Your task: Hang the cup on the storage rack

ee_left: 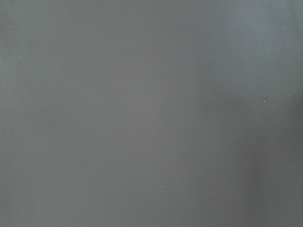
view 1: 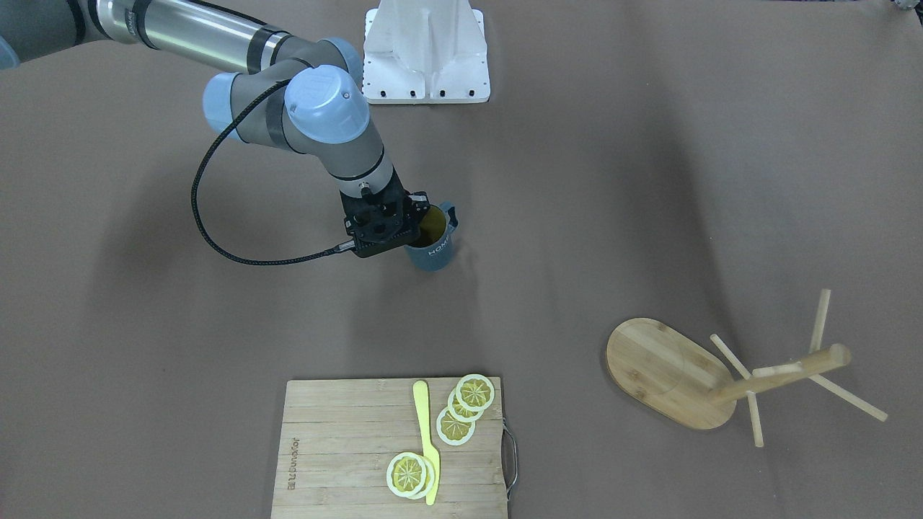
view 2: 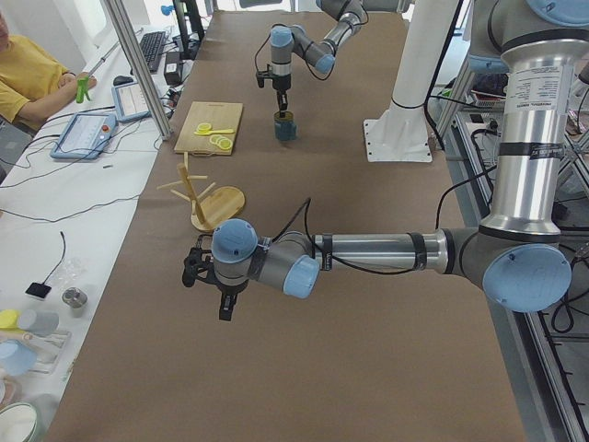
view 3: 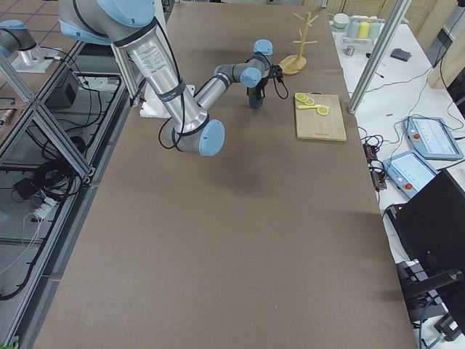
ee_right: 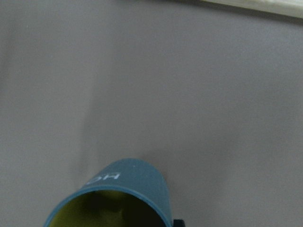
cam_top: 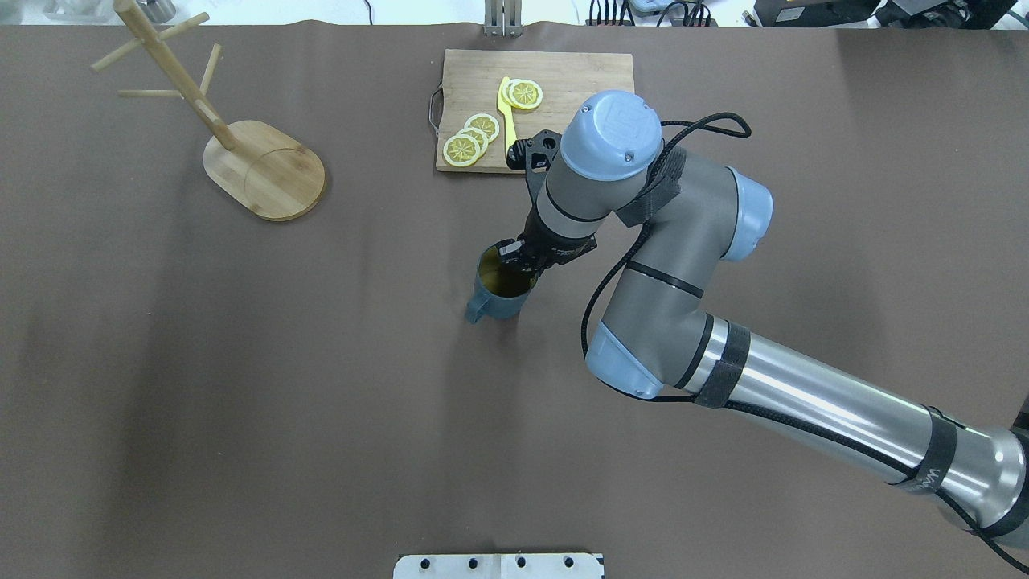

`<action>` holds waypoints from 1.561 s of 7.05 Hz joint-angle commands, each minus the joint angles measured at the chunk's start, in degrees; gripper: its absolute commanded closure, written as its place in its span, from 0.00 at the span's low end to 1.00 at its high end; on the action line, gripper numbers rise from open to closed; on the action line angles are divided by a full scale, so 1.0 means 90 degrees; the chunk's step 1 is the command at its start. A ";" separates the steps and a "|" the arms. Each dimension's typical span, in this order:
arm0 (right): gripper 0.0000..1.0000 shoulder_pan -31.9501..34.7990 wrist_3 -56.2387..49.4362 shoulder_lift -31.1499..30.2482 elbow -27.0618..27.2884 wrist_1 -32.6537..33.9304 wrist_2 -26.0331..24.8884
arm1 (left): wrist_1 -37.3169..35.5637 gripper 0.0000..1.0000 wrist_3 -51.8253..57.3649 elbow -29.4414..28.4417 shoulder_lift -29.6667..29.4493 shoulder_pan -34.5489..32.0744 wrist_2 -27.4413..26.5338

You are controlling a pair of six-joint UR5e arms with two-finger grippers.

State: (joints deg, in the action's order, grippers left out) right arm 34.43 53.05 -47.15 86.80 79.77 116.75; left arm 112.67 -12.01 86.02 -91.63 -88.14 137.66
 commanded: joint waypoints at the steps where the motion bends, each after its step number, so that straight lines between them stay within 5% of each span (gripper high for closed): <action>1: 1.00 -0.0114 -0.0114 -0.0034 -0.0034 0.0053 0.0006 | 0.0203 0.02 -0.0013 0.0023 -0.0053 0.0038 0.0017; 3: 0.99 -0.0143 0.0403 -0.0015 -0.0015 0.0053 0.0006 | 0.0234 0.02 -0.0003 0.0032 -0.0053 0.0174 0.0017; 4: 0.39 -0.0144 0.0452 0.0004 -0.0005 0.0073 0.0006 | 0.0515 0.02 -0.0003 0.0042 -0.0101 0.0223 0.0133; 5: 0.00 -0.0134 0.0617 0.0014 0.0072 0.0073 0.0006 | 0.0972 0.02 -0.0003 0.0033 -0.0102 0.0446 0.0541; 9: 0.00 0.0333 0.0541 -0.0122 0.0257 0.0004 0.0122 | 0.3909 0.02 -0.2001 0.0588 -0.0083 0.1657 0.0418; 11: 0.00 0.0985 0.0463 -0.0656 0.0569 0.0004 0.0657 | 0.5082 0.03 -0.2734 0.0734 -0.0033 0.2261 -0.0048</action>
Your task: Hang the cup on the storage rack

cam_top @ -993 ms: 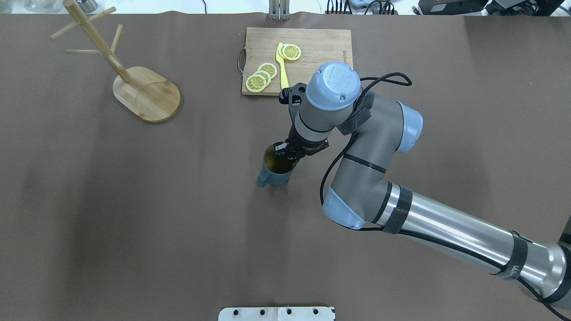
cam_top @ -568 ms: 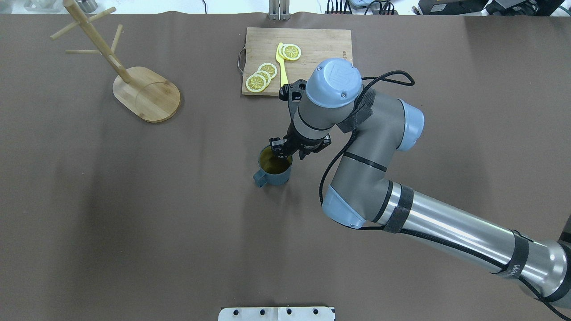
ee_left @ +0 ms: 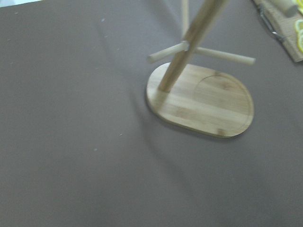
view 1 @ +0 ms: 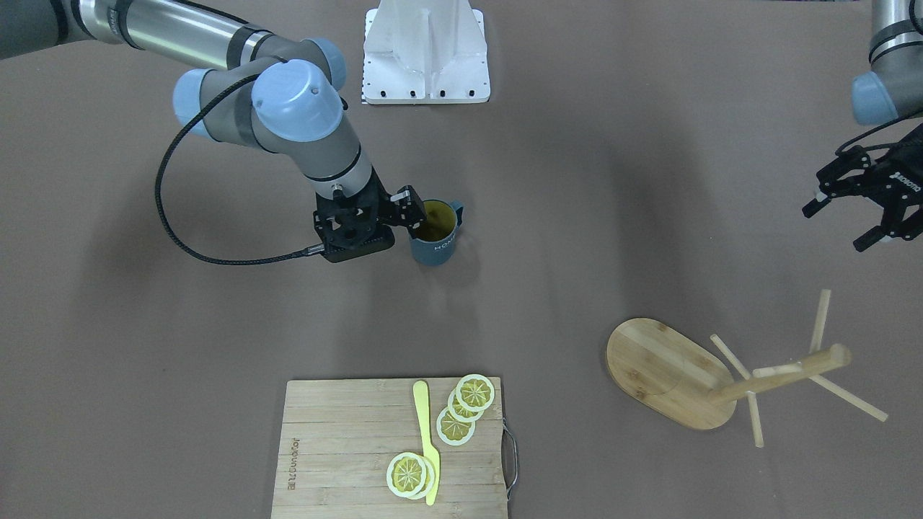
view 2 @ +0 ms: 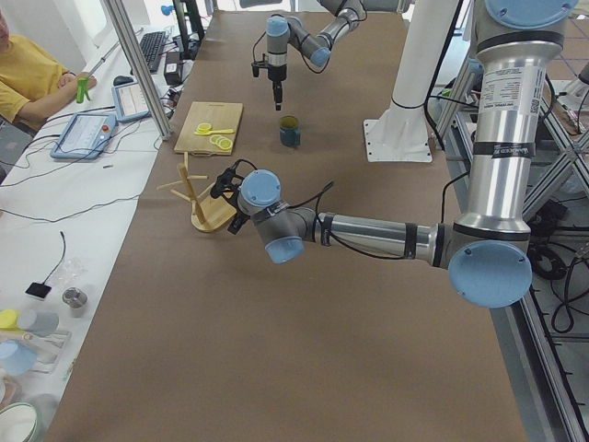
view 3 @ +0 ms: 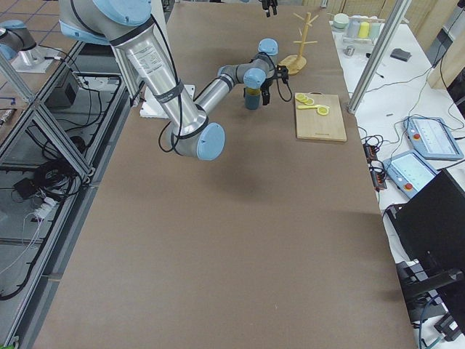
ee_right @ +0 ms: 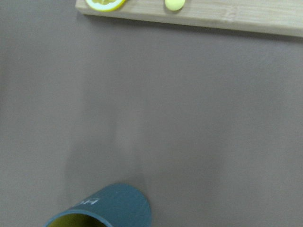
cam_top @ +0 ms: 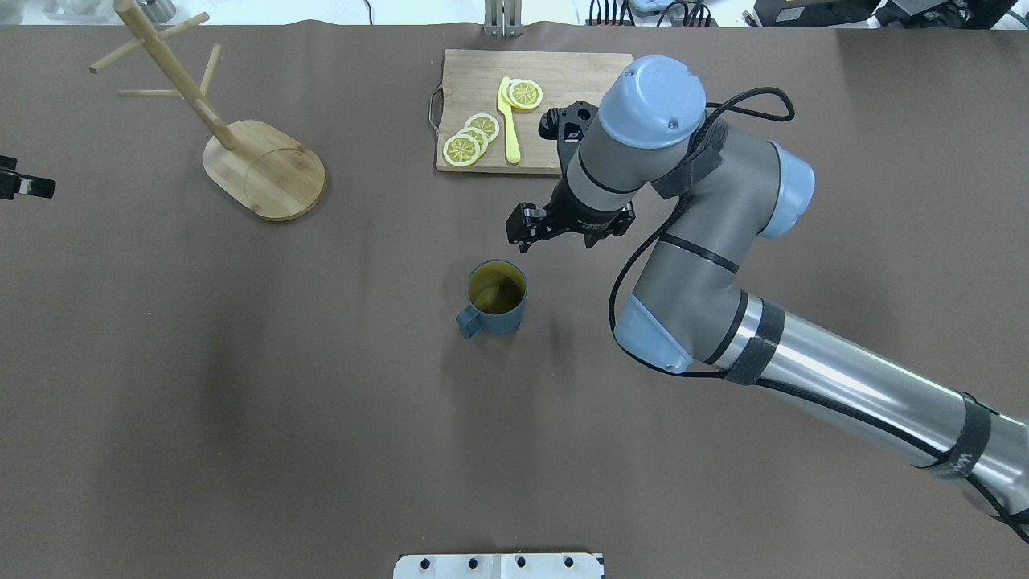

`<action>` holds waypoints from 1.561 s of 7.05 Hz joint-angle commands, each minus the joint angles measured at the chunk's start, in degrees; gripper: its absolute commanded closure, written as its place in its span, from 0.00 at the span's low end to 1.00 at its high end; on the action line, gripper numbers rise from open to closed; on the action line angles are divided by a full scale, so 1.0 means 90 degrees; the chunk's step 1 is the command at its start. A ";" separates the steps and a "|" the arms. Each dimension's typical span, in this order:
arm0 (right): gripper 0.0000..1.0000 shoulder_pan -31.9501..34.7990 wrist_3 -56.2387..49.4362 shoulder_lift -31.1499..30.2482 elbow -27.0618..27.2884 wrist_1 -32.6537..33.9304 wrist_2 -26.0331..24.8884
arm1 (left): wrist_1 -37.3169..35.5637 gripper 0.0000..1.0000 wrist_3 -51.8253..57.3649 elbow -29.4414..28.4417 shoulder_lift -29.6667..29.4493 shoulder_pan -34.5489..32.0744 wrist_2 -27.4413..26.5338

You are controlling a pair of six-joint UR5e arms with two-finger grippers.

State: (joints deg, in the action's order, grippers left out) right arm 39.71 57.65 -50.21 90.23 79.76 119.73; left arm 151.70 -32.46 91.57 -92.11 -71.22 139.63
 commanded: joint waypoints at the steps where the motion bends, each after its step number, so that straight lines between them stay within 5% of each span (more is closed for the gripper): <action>1: 0.00 0.0741 -0.0415 -0.0620 0.0354 0.0005 0.0513 | 0.0877 0.03 -0.0572 0.0544 0.0001 0.0800 -0.0841; 4: 0.00 0.1164 -0.0868 -0.1023 0.0405 0.0004 0.0613 | 0.0888 0.03 -0.1022 0.1424 -0.0009 0.2507 -0.3025; 7: 0.00 0.1484 -0.0868 -0.1217 0.0414 0.0053 0.0681 | 0.0869 0.03 -0.0935 0.1369 -0.0573 0.4644 -0.5856; 9: 0.00 0.2282 -0.1506 -0.2005 0.0337 0.0121 0.0807 | 0.0878 0.03 -0.0886 0.1077 -0.0829 0.5527 -0.6654; 11: 0.00 0.3531 -0.3554 -0.2603 0.0229 0.0607 0.1256 | 0.0878 0.05 -0.0488 0.0580 -0.1364 0.5843 -0.6843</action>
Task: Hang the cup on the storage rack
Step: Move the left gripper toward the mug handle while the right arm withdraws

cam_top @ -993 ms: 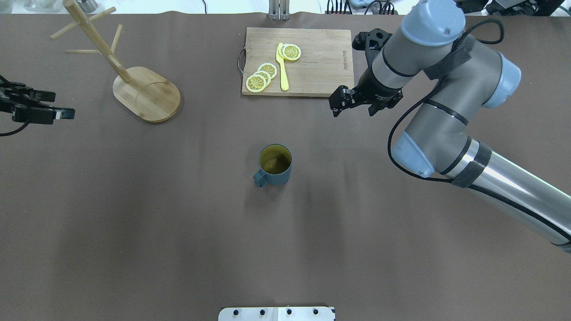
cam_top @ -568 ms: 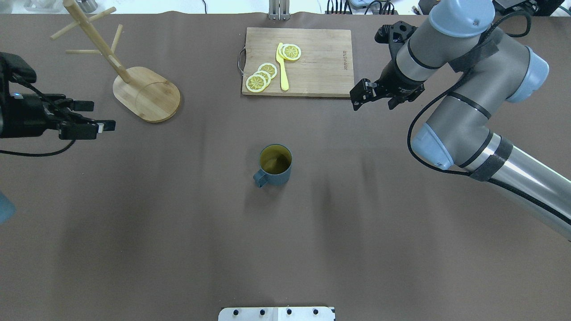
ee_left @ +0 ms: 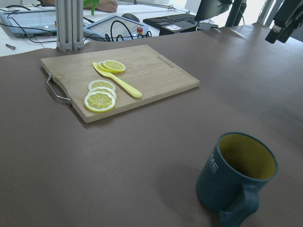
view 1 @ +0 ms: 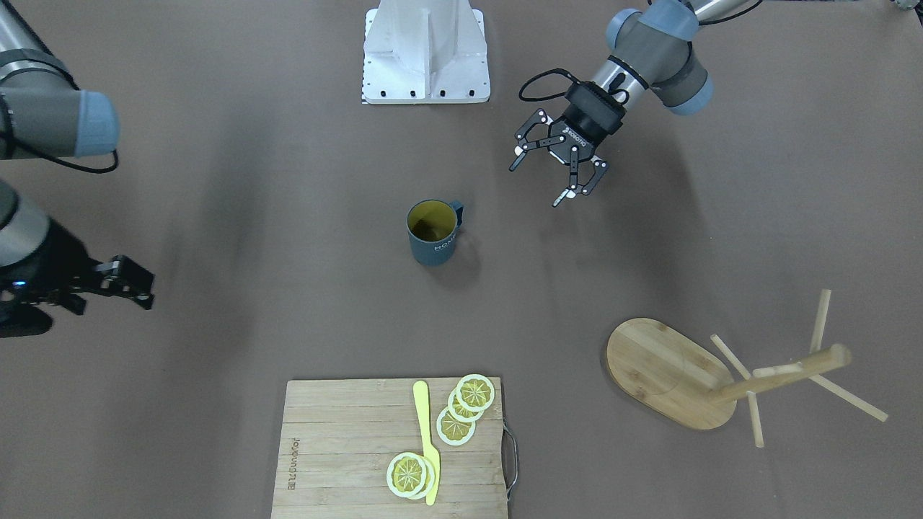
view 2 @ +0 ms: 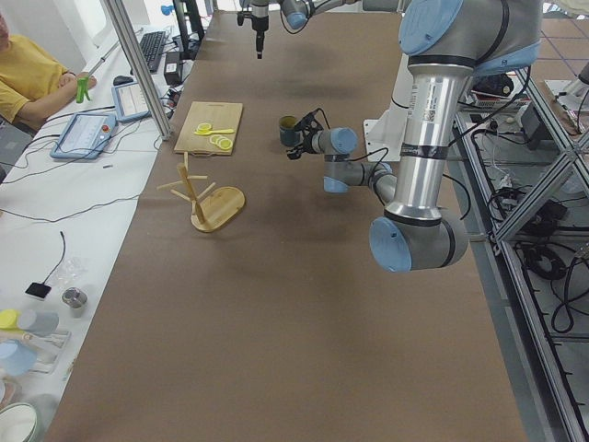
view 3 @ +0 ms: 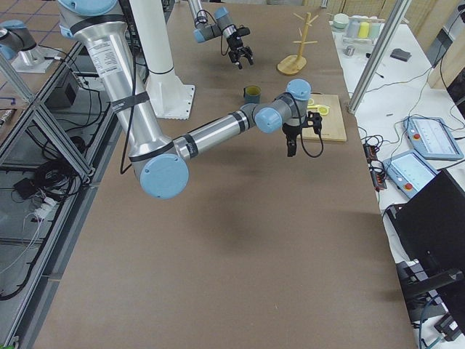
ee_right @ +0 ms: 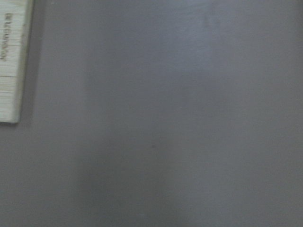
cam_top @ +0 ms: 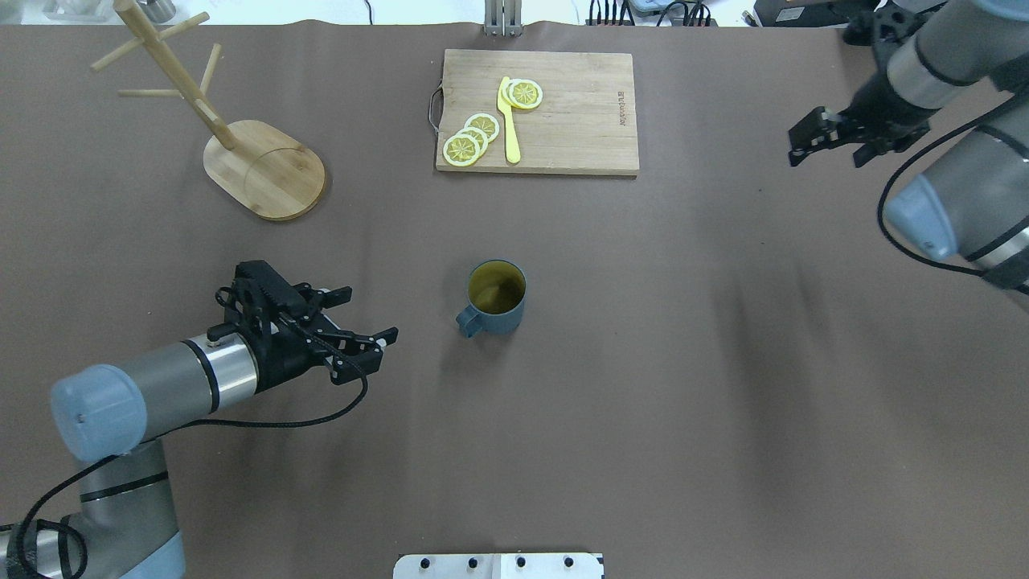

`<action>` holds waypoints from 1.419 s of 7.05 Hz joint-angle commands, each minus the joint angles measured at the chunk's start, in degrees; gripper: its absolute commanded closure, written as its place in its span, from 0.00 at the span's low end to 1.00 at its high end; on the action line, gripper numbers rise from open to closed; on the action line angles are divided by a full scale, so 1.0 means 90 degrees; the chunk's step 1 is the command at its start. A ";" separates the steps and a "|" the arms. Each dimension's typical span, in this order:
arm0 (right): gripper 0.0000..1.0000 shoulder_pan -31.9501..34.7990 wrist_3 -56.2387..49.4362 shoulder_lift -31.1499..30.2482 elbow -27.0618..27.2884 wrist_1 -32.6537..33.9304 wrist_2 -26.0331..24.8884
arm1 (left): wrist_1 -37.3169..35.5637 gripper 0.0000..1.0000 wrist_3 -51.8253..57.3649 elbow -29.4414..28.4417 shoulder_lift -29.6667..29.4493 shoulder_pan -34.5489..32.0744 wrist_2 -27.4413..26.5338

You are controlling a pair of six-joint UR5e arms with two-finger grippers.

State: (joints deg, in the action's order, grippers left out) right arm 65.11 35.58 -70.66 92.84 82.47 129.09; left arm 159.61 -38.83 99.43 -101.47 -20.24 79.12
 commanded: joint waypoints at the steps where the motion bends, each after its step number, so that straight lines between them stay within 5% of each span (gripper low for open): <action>1: 0.00 0.1228 -0.1991 -0.0322 -0.0100 0.0842 0.0188 | 0.0000 0.05 0.0310 -0.0527 -0.0569 0.0256 -0.0177; 3: 0.00 0.1710 -0.2995 -0.0283 -0.0140 0.1286 0.0130 | 0.0020 0.07 0.0796 -0.0832 -0.0794 0.0597 -0.0742; 6: 0.00 0.2150 -0.3354 -0.0439 -0.0276 0.1374 0.0139 | 0.0166 0.11 0.0858 -0.1533 -0.1302 0.0716 -0.0764; 10: 0.00 0.2316 -0.3717 -0.0634 -0.0286 0.1365 0.0207 | 0.0196 0.19 0.1053 -0.1682 -0.1440 0.0677 -0.0764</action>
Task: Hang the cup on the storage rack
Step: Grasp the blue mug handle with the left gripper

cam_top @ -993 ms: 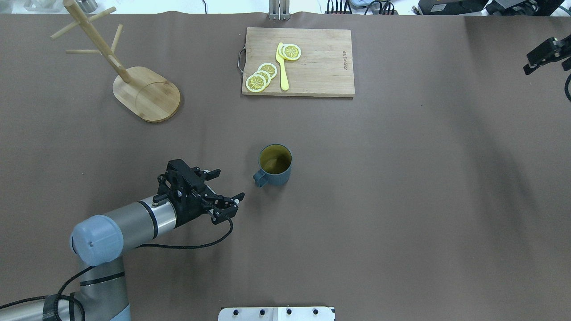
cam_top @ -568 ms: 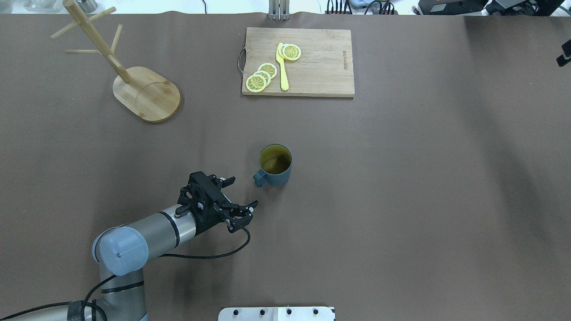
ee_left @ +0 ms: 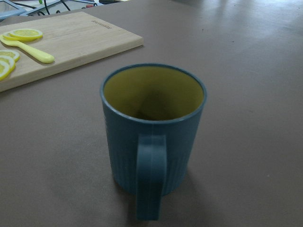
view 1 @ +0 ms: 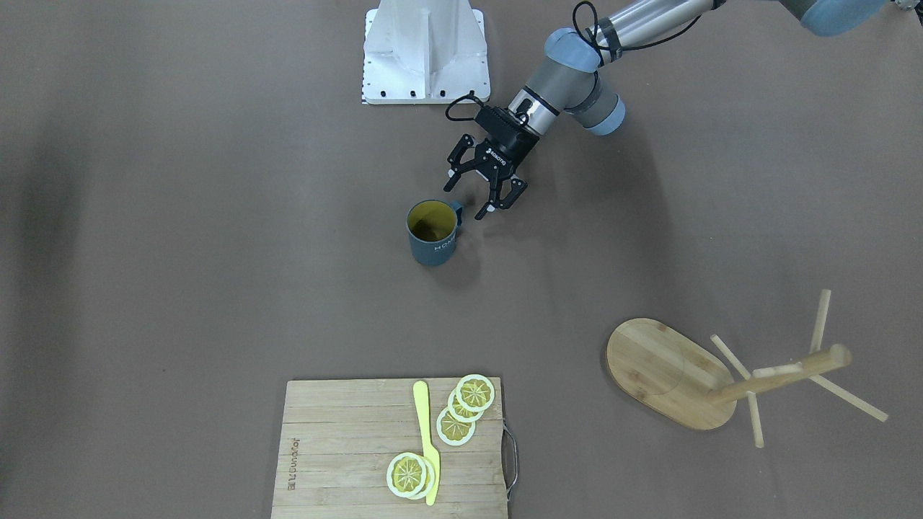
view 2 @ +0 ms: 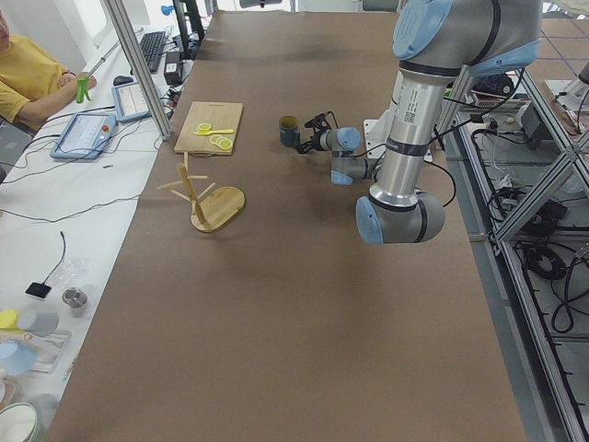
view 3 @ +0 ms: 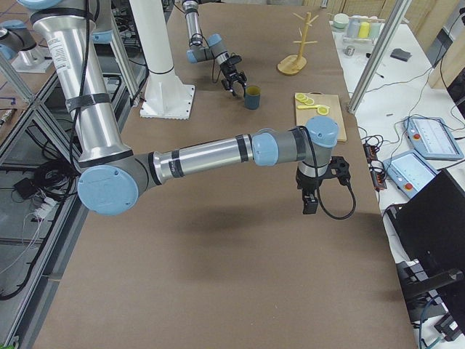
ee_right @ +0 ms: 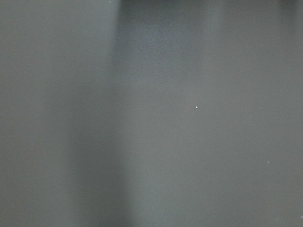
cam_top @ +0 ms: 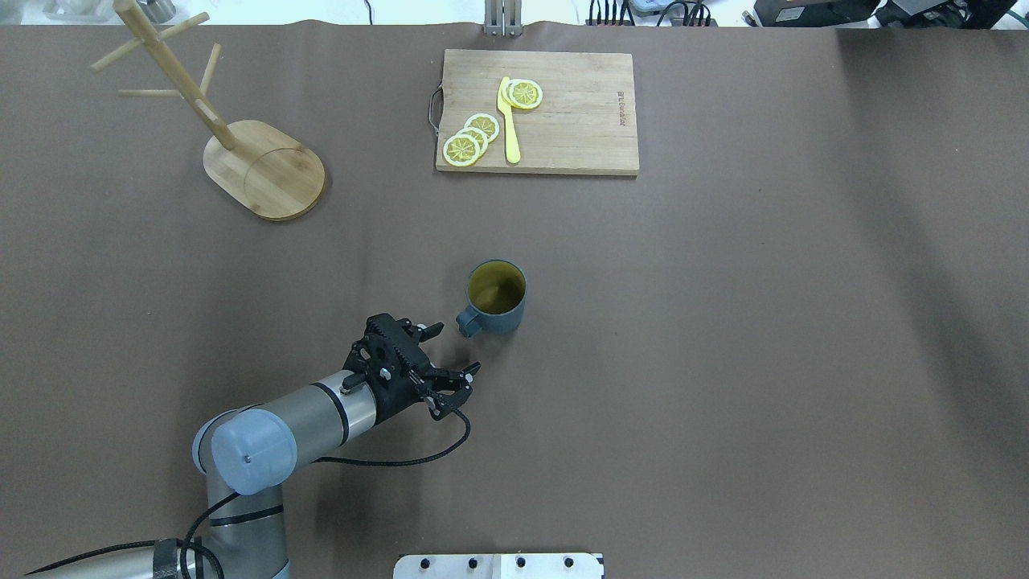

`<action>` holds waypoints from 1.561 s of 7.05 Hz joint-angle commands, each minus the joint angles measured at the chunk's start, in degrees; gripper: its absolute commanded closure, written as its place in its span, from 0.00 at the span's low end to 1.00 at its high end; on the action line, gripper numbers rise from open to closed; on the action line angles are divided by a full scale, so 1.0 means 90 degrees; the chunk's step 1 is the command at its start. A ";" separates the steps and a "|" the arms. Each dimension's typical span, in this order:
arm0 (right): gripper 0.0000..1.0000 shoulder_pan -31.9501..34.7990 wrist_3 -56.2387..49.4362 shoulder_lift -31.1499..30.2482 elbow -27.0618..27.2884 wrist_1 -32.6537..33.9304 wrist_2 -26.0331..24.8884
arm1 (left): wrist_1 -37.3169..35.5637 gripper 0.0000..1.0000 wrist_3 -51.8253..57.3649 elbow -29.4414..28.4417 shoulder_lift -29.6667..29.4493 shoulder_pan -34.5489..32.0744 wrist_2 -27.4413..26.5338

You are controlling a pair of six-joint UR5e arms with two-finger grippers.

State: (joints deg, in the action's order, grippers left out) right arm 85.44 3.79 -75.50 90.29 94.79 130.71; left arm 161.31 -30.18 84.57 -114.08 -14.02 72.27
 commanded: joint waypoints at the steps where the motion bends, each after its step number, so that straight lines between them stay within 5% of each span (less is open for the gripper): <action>1: 0.00 0.0086 -0.0186 -0.0126 0.0026 -0.0005 0.0037 | -0.0004 0.20 0.0092 -0.0041 -0.0049 -0.0053 -0.0003; 5: 0.00 0.0086 -0.0196 -0.0146 0.0056 -0.0014 0.0037 | -0.0004 0.25 0.0082 -0.0461 -0.0381 -0.0200 -0.0003; 6: 0.00 0.0086 -0.0196 -0.0146 0.0075 -0.0014 0.0037 | 0.0054 0.48 0.0082 -0.0500 -0.0371 -0.0200 0.0016; 7: 0.00 0.0086 -0.0186 -0.0136 0.0105 -0.0014 0.0047 | 0.0074 0.82 0.0043 -0.0500 -0.0371 -0.0210 0.0036; 8: 0.00 0.0086 -0.0196 -0.0136 0.0095 -0.0014 0.0056 | 0.0075 1.00 0.0004 -0.0481 -0.0371 -0.0210 0.0055; 11: 0.00 0.0086 -0.0186 -0.0146 0.0193 -0.0005 0.0076 | 0.0075 1.00 -0.0277 -0.0102 -0.0361 -0.0297 0.0065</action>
State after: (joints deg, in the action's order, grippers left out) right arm 86.22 2.10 -76.81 91.80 94.72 131.37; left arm 162.04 -31.04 81.74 -117.33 -16.15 72.73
